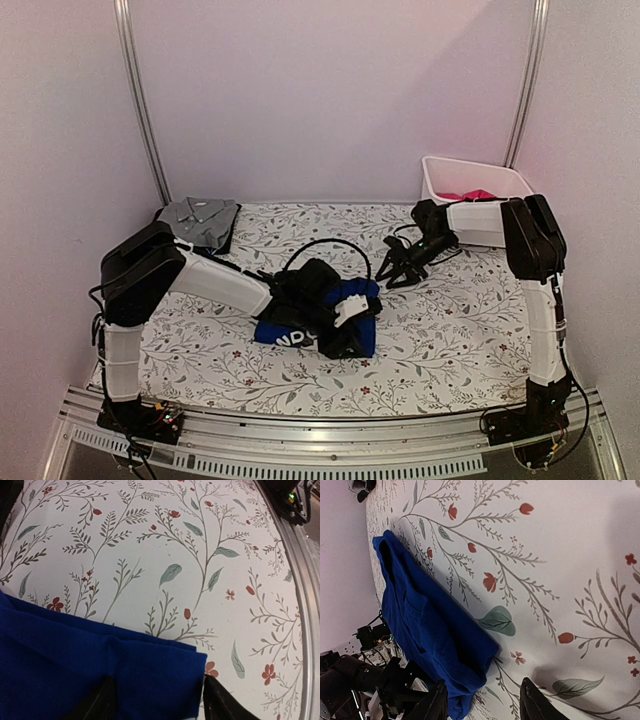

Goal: Fold and stack the mixed laundry pile
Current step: Smooth out the square-folded T-shirt at the center of the board.

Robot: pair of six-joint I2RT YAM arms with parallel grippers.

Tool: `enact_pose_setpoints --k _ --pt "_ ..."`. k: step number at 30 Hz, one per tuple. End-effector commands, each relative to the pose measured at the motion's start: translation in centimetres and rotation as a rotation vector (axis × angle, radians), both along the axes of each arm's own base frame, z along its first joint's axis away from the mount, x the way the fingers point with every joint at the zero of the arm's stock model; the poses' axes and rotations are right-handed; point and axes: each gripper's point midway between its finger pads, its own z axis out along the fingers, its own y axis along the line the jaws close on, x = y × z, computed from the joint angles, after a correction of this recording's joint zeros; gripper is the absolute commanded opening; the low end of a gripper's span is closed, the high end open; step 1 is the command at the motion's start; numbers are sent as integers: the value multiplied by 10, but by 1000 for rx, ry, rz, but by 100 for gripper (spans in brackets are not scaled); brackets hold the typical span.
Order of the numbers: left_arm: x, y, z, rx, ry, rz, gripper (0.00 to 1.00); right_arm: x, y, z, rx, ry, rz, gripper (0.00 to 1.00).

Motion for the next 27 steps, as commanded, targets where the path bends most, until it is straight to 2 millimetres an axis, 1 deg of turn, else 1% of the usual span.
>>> enact_pose_setpoints --k 1,4,9,11,12,13,14,15,16,17,20,22,23,25,27 --pt "-11 15 -16 70 62 -15 60 -1 20 10 86 43 26 46" --pt "-10 16 -17 74 60 -12 60 -6 27 11 107 69 46 43" --pt "-8 17 -17 75 55 -7 60 -17 30 12 123 97 60 42" --pt "-7 17 -17 74 57 -6 60 -19 32 15 130 94 66 38" --pt "-7 17 -17 73 57 -6 60 -19 34 16 135 89 70 33" --pt "-7 17 -17 72 56 -7 60 -17 35 18 140 80 71 28" --pt "-8 16 -17 72 56 -9 60 -15 37 21 149 70 75 20" --pt "-7 17 -18 73 58 -6 60 -12 39 23 156 53 77 10" --pt "-6 17 -17 72 58 -6 60 -7 40 27 158 32 78 2" --pt "-6 17 -18 71 57 -6 60 -3 41 30 161 8 80 0" --pt "-7 17 -17 62 67 -3 60 17 44 39 155 -100 78 0" --pt "-7 14 -16 54 71 -4 60 29 43 42 142 -150 71 0" --pt "-5 13 -15 53 70 2 60 34 41 40 134 -167 65 0" --pt "-2 10 -15 54 68 13 60 42 35 29 92 -186 47 0" --pt "3 8 -14 52 66 29 60 45 33 20 68 -187 42 0"
